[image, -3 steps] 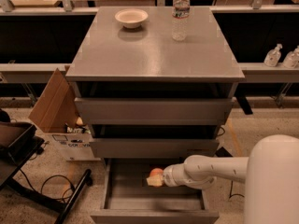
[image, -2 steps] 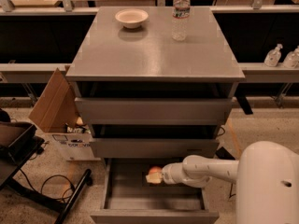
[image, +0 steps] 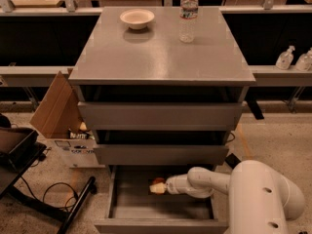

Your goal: Place orange into bottom drawer

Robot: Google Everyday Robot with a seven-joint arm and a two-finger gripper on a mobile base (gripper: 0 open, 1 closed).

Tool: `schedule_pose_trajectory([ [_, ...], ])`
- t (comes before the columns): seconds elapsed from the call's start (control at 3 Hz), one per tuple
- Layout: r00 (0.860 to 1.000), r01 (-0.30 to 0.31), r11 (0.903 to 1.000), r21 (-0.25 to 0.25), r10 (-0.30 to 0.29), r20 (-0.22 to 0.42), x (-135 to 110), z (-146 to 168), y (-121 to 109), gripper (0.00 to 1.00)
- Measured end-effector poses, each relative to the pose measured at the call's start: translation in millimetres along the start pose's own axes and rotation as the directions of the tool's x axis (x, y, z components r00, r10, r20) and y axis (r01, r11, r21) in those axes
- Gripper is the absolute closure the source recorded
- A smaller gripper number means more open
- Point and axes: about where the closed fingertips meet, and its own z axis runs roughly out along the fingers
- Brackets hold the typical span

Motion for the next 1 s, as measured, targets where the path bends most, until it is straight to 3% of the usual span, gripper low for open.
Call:
schedule_pose_trajectory([
  [0.67, 1.000, 0.001, 0.9999, 0.014, 0.000, -0.005, 0.7, 4.7, -2.2, 1.00],
  [1.0, 0.998, -0.004, 0.9984, 0.056, 0.008, -0.067, 20.4, 25.0, -12.1, 1.00],
])
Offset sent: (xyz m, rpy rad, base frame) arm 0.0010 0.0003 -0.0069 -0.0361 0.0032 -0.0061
